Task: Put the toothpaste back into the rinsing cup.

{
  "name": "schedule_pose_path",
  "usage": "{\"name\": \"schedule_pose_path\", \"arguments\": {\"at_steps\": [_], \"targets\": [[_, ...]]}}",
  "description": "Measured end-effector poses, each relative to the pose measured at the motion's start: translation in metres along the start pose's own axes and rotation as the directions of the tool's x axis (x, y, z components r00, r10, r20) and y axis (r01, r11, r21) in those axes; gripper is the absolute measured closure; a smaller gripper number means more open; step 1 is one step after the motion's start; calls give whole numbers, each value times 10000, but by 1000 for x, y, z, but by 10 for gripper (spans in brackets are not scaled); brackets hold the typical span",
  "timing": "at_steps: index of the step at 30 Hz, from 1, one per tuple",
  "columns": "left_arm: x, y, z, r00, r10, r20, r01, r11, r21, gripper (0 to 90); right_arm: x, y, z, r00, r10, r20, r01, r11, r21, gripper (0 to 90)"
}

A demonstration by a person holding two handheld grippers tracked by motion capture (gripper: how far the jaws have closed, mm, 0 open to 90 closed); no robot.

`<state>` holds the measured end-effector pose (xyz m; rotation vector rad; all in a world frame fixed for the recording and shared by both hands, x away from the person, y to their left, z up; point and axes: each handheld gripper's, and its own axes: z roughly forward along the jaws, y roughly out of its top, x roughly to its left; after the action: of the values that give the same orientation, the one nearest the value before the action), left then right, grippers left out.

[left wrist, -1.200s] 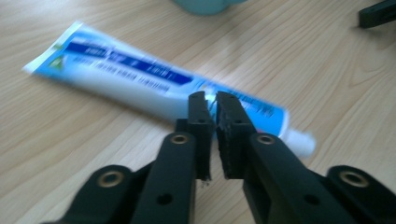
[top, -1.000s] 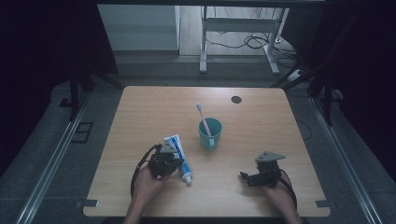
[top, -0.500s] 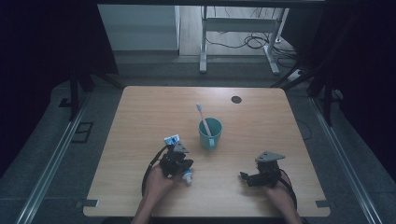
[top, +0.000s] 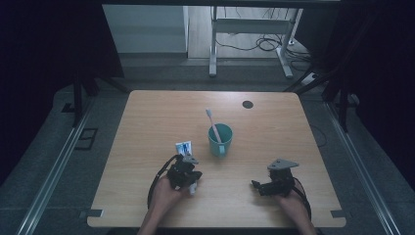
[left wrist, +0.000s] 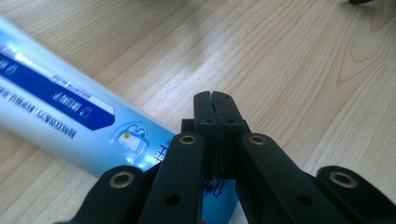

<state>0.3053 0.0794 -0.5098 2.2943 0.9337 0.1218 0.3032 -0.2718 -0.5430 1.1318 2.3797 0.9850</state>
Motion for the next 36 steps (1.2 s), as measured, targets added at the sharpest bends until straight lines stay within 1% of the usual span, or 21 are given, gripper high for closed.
{"name": "schedule_pose_path", "arguments": {"at_steps": [2,14,16,21,22,26,31,35,36], "targets": [[1,-2,-1,10000,-73,-42,73,10000,28,892,0,0,0,10000,0,2,0,10000,-1,33],[9,-14,-10,9995,-146,-270,151,9997,177,881,0,0,0,10000,-23,5,23,10000,-19,33],[10,-15,-12,9994,-103,-335,111,9996,245,880,0,0,0,10000,-29,2,29,10000,-17,33],[13,-19,-17,9986,-179,-503,195,9993,316,877,0,0,0,10000,-35,1,35,10000,-19,33],[14,-20,-18,9986,-130,-518,148,9993,356,877,0,0,0,10000,-35,2,35,10000,-21,33],[19,-24,-23,9972,-254,-702,284,9987,422,875,0,0,0,10000,-38,1,38,10000,-20,33],[27,-31,-28,9955,-350,-879,386,9985,400,874,0,0,0,10000,-37,0,37,10000,-19,33],[27,-32,-29,9955,-400,-857,430,9985,332,858,0,0,0,10000,-38,2,38,10000,-19,33],[26,-31,-29,9955,-361,-872,393,9986,350,849,0,0,0,10000,-39,3,39,10000,-20,33]]}}
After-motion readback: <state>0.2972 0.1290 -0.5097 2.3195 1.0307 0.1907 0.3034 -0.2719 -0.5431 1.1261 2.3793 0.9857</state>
